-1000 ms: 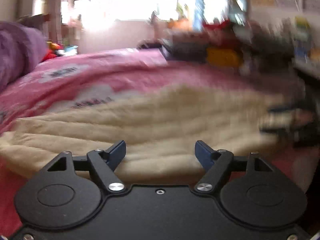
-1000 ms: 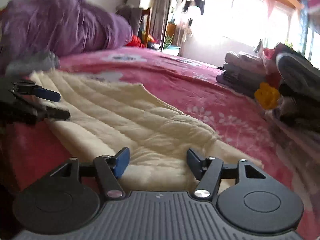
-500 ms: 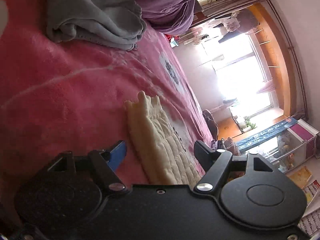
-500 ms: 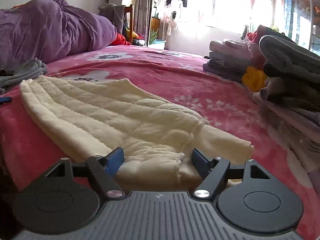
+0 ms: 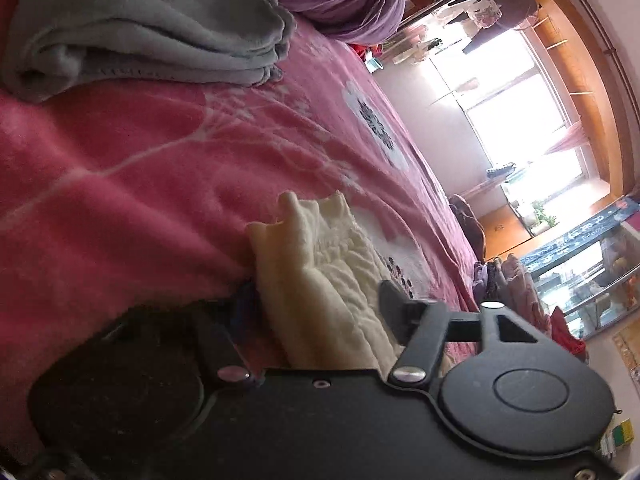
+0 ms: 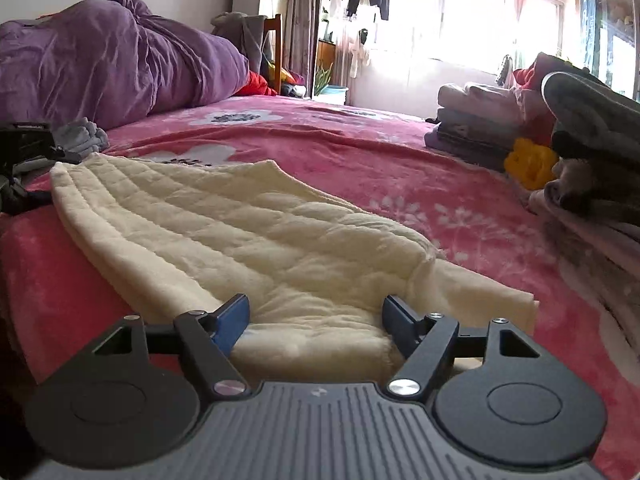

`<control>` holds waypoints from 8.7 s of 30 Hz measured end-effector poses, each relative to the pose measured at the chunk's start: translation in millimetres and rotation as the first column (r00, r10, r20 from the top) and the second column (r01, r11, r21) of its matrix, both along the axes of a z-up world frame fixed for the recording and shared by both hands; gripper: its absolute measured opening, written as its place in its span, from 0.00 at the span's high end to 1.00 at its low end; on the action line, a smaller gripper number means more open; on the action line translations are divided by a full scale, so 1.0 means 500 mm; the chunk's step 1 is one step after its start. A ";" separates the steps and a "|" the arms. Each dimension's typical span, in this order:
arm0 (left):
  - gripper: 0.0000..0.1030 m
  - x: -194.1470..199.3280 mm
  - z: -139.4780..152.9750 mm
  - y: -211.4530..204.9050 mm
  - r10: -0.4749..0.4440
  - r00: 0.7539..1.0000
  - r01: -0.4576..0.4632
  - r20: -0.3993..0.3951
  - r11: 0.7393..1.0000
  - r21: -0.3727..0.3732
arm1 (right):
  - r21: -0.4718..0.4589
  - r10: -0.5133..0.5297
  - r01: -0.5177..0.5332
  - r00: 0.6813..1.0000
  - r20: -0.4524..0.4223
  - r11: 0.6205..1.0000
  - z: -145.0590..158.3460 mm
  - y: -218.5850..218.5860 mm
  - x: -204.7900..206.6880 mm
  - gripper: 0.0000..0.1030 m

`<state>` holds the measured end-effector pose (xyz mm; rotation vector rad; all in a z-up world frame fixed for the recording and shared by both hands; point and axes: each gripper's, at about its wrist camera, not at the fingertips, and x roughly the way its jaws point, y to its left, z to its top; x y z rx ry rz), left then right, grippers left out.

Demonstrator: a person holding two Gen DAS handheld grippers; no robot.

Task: Fold clothes

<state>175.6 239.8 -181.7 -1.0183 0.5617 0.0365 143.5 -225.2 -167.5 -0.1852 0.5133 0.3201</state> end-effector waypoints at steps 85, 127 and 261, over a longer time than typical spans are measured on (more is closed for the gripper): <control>0.45 0.053 0.052 -0.596 -0.770 0.633 0.428 -0.081 0.260 0.866 | 0.174 0.018 -0.019 1.000 0.010 0.985 0.011 -0.109 0.026 0.53; 0.25 0.065 0.057 -0.309 -0.481 0.871 0.459 0.099 0.870 0.180 | 0.654 -0.249 0.264 0.961 -0.119 0.709 0.022 -0.305 -0.013 0.18; 0.01 -0.106 0.010 -0.566 -0.332 0.875 0.472 -0.352 0.428 0.771 | 0.086 -0.183 0.218 0.936 -0.299 0.972 0.008 0.008 -0.029 0.00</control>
